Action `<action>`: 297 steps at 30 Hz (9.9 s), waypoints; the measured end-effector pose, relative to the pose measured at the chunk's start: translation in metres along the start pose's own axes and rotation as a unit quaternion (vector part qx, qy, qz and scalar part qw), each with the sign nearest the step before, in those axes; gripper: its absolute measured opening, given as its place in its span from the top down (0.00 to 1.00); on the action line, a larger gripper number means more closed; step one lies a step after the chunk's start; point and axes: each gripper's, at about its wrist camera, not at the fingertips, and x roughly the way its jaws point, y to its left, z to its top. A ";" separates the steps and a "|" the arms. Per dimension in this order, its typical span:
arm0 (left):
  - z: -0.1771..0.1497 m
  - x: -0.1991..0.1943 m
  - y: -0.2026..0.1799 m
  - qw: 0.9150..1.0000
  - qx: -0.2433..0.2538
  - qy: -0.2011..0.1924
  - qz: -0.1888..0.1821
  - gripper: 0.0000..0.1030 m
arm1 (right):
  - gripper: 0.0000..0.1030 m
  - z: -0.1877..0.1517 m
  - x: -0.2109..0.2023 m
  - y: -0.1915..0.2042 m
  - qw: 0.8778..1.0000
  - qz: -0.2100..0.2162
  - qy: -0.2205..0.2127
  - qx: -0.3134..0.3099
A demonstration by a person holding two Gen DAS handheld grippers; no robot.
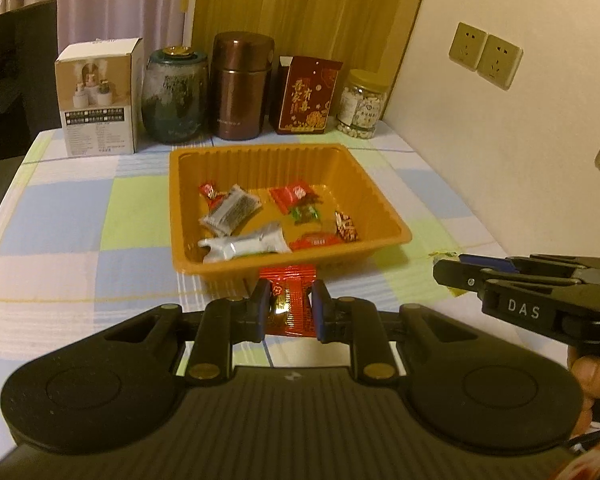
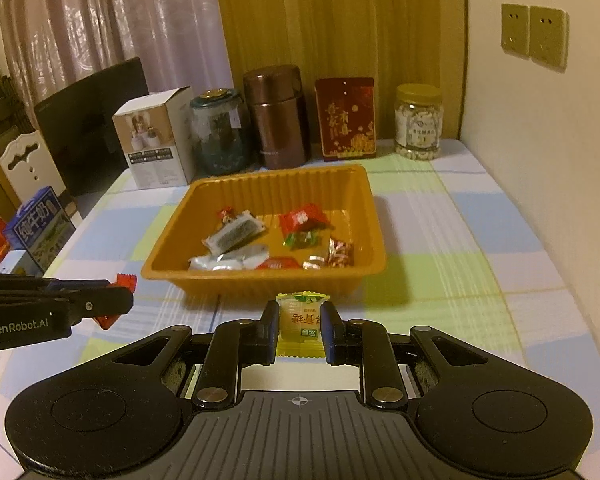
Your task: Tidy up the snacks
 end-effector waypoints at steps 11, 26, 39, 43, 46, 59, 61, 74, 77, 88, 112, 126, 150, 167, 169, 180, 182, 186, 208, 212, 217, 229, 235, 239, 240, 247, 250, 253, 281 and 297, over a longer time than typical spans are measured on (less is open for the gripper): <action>0.036 0.014 -0.002 1.000 0.013 -0.008 0.000 0.81 | 0.78 0.039 0.016 0.002 1.000 0.012 -0.004 -0.017; 0.068 0.050 0.007 1.000 0.019 0.000 0.007 0.81 | 0.78 0.074 0.052 -0.009 1.000 0.018 0.002 -0.017; 0.087 0.090 0.006 0.998 0.048 0.015 0.026 0.81 | 0.78 0.091 0.094 -0.020 0.999 0.025 0.033 -0.006; 0.088 0.101 0.008 0.998 0.048 0.023 0.029 0.81 | 0.78 0.092 0.104 -0.022 0.999 0.029 0.044 -0.002; 0.088 0.109 0.011 0.998 0.043 0.032 0.031 0.81 | 0.78 0.094 0.109 -0.023 0.998 0.030 0.049 -0.002; 0.085 0.136 0.020 0.998 0.016 0.053 0.039 0.81 | 0.79 0.093 0.130 -0.027 0.998 0.031 0.063 0.007; 0.085 0.139 0.021 0.998 0.013 0.054 0.039 0.81 | 0.78 0.092 0.132 -0.028 0.997 0.030 0.064 0.007; 0.083 0.151 0.025 0.998 -0.003 0.054 0.044 0.81 | 0.78 0.088 0.140 -0.031 0.997 0.027 0.069 0.012; 0.082 0.152 0.027 0.998 -0.013 0.052 0.042 0.79 | 0.78 0.087 0.140 -0.032 0.997 0.026 0.070 0.013; 0.078 0.145 0.037 0.997 -0.013 0.050 0.054 0.63 | 0.78 0.087 0.139 -0.035 0.997 0.026 0.072 0.022; 0.077 0.143 0.033 0.997 0.002 0.049 0.054 0.63 | 0.78 0.093 0.139 -0.028 0.997 0.030 0.071 0.020; 0.074 0.147 0.037 0.997 0.004 0.050 0.051 0.63 | 0.78 0.093 0.150 -0.028 0.996 0.037 0.076 0.031; 0.069 0.137 0.033 0.997 0.012 0.033 0.068 0.25 | 0.42 0.091 0.141 -0.047 0.994 0.041 0.065 0.074; 0.053 0.066 0.017 0.997 0.004 0.016 0.077 0.00 | 0.38 0.080 0.071 -0.049 0.993 0.034 0.076 0.079; 0.049 0.055 0.014 0.997 0.001 0.013 0.076 0.00 | 0.37 0.079 0.060 -0.046 0.994 0.032 0.074 0.075; 0.022 -0.014 -0.006 0.996 -0.010 -0.009 0.085 0.00 | 0.24 0.054 -0.001 -0.028 0.996 0.025 0.062 0.061; 0.016 -0.027 -0.010 0.996 -0.011 -0.014 0.088 0.00 | 0.22 0.047 -0.012 -0.025 0.996 0.028 0.060 0.061; 0.004 -0.052 -0.019 0.996 -0.009 -0.020 0.092 0.00 | 0.16 0.032 -0.036 -0.018 0.996 0.022 0.056 0.058; -0.088 -0.175 -0.056 0.995 -0.026 -0.026 0.092 0.00 | 0.12 -0.063 -0.181 0.020 0.999 0.003 -0.017 0.040; -0.100 -0.189 -0.060 0.995 -0.030 -0.028 0.094 0.00 | 0.12 -0.077 -0.195 0.025 0.999 0.006 -0.013 0.046; -0.115 -0.206 -0.069 0.994 -0.028 -0.027 0.099 0.00 | 0.12 -0.095 -0.209 0.030 0.999 -0.003 -0.012 0.048; -0.146 -0.234 -0.080 0.993 -0.025 -0.031 0.115 0.00 | 0.12 -0.131 -0.240 0.043 0.999 -0.014 -0.016 0.034; -0.157 -0.243 -0.083 0.993 -0.028 -0.031 0.114 0.00 | 0.12 -0.137 -0.258 0.048 0.999 -0.020 -0.023 0.029; -0.160 -0.250 -0.087 0.993 -0.024 -0.036 0.112 0.00 | 0.12 -0.138 -0.267 0.052 0.999 -0.026 -0.026 0.026; -0.161 -0.252 -0.088 0.993 -0.023 -0.038 0.112 0.00 | 0.12 -0.139 -0.270 0.053 0.999 -0.028 -0.027 0.025; -0.162 -0.260 -0.088 0.992 -0.026 -0.047 0.112 0.00 | 0.12 -0.143 -0.282 0.062 0.999 -0.032 -0.036 0.005; -0.163 -0.262 -0.086 0.992 -0.026 -0.049 0.111 0.00 | 0.12 -0.145 -0.281 0.063 0.999 -0.029 -0.033 0.008; -0.163 -0.263 -0.086 0.992 -0.025 -0.050 0.112 0.00 | 0.12 -0.146 -0.279 0.064 0.999 -0.030 -0.031 0.006; -0.166 -0.261 -0.085 0.993 -0.024 -0.044 0.109 0.00 | 0.12 -0.146 -0.274 0.062 0.999 -0.036 -0.032 0.014; -0.165 -0.259 -0.083 0.992 -0.020 -0.045 0.112 0.00 | 0.12 -0.147 -0.272 0.064 0.999 -0.038 -0.030 0.017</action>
